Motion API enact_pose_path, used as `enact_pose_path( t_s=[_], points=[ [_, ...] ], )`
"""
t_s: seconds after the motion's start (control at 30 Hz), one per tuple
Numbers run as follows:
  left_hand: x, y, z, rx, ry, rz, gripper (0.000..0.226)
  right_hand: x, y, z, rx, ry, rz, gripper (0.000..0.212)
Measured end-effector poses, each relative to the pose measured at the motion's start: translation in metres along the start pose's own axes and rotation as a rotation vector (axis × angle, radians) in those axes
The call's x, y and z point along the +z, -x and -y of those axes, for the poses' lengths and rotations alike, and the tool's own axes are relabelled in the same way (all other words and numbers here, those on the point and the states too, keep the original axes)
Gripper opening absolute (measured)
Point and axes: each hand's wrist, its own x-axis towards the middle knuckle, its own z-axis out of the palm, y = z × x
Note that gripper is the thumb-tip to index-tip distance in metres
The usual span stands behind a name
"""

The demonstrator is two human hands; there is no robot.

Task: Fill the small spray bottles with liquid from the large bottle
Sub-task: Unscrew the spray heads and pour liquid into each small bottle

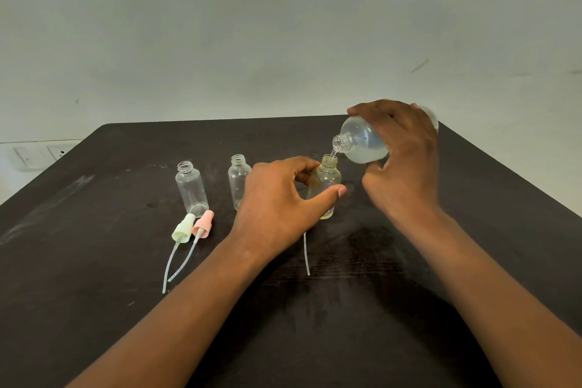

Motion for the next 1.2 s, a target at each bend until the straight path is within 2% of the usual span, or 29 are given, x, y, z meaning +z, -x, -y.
enact_pose_path(
  t_s=[1.2],
  points=[
    [0.0005, 0.0001, 0.0020, -0.003, -0.010, 0.000, 0.038, -0.0006, -0.0009, -0.0012, -0.013, 0.032, -0.012, 0.081]
  ],
)
